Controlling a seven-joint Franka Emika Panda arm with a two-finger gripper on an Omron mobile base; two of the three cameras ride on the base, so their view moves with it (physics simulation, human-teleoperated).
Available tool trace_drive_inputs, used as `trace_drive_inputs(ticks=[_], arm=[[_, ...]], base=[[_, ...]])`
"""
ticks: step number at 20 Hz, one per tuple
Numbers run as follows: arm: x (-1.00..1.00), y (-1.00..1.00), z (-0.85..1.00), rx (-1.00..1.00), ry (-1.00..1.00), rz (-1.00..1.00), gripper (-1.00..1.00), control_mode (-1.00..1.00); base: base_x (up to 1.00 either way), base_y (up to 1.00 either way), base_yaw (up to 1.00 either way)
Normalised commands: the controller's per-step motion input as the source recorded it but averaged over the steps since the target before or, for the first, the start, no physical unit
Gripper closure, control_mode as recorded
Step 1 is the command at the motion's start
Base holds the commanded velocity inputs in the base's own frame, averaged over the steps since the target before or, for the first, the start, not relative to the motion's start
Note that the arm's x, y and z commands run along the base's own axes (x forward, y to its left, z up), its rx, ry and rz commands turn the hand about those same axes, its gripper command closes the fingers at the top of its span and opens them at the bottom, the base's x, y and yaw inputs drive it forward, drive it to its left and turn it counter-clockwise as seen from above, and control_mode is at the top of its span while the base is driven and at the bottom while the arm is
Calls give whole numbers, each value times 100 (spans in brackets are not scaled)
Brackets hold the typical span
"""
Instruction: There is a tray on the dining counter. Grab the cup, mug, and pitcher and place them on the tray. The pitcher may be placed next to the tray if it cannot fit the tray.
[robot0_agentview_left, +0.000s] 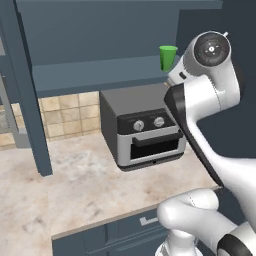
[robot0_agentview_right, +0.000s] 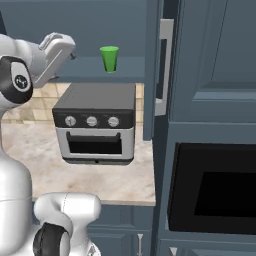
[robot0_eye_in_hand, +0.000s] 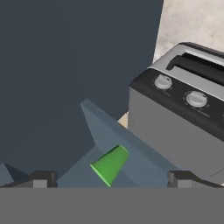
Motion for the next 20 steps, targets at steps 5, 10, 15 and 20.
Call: trace_drive_inputs(ticks=[5,10,15,20], arm=[[58,5,0,-11,7,0,-100,-100],[60,0,0,-11,5,0,-100,-100],[53,0,0,-7,5,0,-100,-100],[49,0,-4,-6,6,0,-100,-100]], base=[[0,0,0],[0,0,0],[0,0,0],[0,0,0]])
